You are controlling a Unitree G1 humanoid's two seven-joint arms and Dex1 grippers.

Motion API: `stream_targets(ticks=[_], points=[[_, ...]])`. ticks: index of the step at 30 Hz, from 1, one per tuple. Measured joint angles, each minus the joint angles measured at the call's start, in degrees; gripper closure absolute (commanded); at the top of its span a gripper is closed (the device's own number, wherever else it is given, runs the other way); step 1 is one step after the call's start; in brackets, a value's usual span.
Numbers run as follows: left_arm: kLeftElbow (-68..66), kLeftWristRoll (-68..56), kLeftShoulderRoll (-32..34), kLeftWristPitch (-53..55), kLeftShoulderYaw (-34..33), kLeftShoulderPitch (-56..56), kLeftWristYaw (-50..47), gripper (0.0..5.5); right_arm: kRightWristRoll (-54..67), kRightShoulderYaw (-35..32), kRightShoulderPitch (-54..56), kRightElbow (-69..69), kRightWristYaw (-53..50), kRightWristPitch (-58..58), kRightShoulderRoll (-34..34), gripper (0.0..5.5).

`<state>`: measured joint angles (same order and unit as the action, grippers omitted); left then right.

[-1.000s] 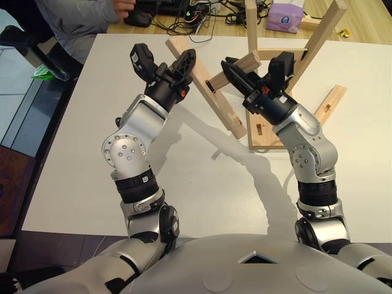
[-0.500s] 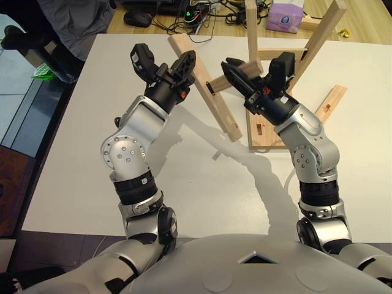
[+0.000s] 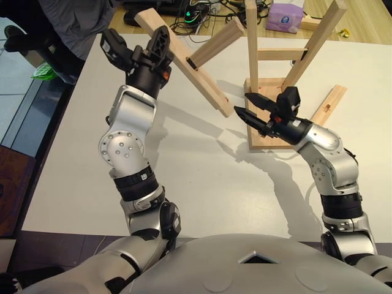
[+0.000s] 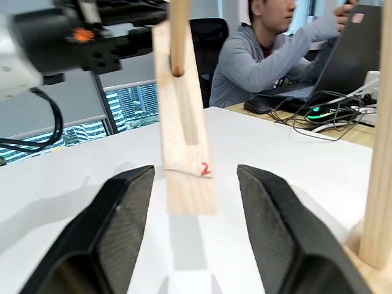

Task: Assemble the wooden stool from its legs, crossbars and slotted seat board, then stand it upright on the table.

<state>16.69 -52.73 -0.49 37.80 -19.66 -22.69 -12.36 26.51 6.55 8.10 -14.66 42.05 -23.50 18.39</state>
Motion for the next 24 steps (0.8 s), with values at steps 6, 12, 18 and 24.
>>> stream_targets(ticks=[6, 12, 18, 24], points=[[0.22, 0.74, -3.09, -2.48, 2.86, -0.07, 0.1, 4.48, 4.42, 4.67, -0.07, -3.93, 4.03, -5.68, 0.83, 4.75], [1.35, -0.73, -4.76, -2.33, 4.58, -0.3, -0.99, 4.48, -8.28, 10.46, 9.92, 13.75, -0.98, 1.49, -4.33, 5.5], [1.91, -0.89, -4.62, -2.34, 4.77, -0.29, -1.38, 4.48, -13.52, 10.12, 12.88, 19.92, -5.56, 6.38, -7.41, 5.5], [1.27, 0.8, -3.51, -4.39, 3.28, -0.79, -1.48, 4.48, -13.44, 10.05, 7.39, 11.99, -2.15, 3.29, -2.28, 5.5]])
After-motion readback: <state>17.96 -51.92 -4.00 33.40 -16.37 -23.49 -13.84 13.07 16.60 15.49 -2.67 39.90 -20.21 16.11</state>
